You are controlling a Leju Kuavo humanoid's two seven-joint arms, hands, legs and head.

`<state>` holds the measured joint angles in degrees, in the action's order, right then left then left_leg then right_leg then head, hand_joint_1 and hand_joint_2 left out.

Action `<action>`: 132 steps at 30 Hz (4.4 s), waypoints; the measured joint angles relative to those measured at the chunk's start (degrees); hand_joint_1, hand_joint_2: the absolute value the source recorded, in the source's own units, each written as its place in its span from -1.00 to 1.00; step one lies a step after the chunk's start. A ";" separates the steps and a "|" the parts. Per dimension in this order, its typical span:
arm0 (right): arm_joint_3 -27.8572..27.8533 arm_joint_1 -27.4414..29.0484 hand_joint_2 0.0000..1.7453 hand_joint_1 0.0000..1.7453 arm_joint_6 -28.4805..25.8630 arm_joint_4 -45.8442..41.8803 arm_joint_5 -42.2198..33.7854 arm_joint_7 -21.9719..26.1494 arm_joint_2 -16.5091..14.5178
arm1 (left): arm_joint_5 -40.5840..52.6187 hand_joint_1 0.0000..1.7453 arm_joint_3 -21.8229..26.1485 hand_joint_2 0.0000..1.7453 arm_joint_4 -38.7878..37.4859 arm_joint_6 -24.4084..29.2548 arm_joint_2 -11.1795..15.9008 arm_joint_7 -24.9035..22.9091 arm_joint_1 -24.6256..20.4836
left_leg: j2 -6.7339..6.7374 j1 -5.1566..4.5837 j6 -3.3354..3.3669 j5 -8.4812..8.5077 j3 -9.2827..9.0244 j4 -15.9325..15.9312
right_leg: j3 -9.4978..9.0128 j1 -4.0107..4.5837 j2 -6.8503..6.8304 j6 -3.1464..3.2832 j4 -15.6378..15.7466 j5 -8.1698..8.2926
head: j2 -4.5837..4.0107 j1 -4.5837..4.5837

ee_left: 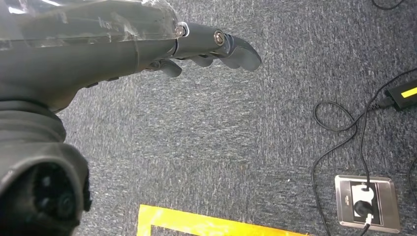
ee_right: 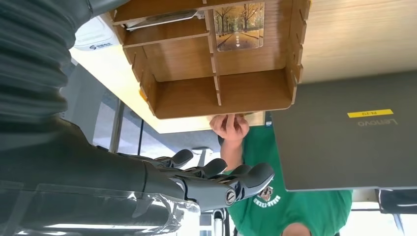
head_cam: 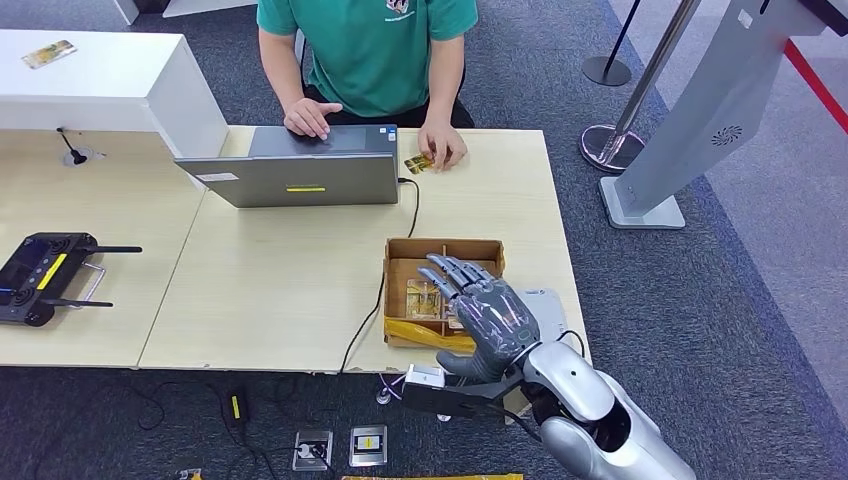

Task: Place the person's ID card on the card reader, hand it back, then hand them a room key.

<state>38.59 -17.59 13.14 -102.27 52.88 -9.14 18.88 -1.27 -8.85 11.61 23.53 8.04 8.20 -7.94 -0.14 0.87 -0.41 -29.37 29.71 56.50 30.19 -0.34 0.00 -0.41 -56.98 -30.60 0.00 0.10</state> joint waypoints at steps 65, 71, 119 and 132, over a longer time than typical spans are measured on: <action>-0.17 0.46 1.00 -1.00 -3.32 10.36 1.71 -2.33 -1.89 | -1.88 -1.00 -0.20 -1.00 0.00 0.95 0.05 -0.02 -0.03 | 0.00 0.00 0.00 0.00 -0.02 0.00 | 0.01 0.00 0.01 0.00 0.00 0.00 | 0.00 -0.01; -0.18 0.16 1.00 -1.00 -3.56 11.77 1.74 -2.34 -2.31 | -1.92 -1.00 -0.22 -1.00 0.00 0.91 0.05 -0.01 -0.03 | 0.00 0.00 0.00 0.00 -0.02 0.00 | 0.00 0.00 0.01 0.00 0.00 0.00 | 0.00 -0.01; -0.62 -0.54 1.00 0.44 -4.58 15.89 -0.18 -1.76 -2.64 | -3.11 -1.00 -0.28 -1.00 0.00 0.52 0.04 -0.02 -0.05 | 0.01 0.00 0.00 0.00 -0.03 0.00 | 0.00 0.00 0.02 0.00 0.00 0.00 | 0.00 -0.01; -1.76 -0.77 1.00 0.53 -5.20 16.04 -1.28 -1.40 -2.61 | -3.13 -1.00 -0.28 -1.00 0.00 0.87 0.04 -0.02 -0.04 | 0.01 0.00 0.00 0.00 -0.04 0.01 | 0.00 0.00 0.02 0.00 0.00 0.00 | 0.00 0.01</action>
<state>36.83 -18.36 7.94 -86.23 51.60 -10.54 16.27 -4.39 -9.14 11.61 24.40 8.08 8.17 -7.98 -0.13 0.87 -0.41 -29.37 29.67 56.51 30.19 -0.34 0.03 -0.41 -56.98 -30.59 0.00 0.11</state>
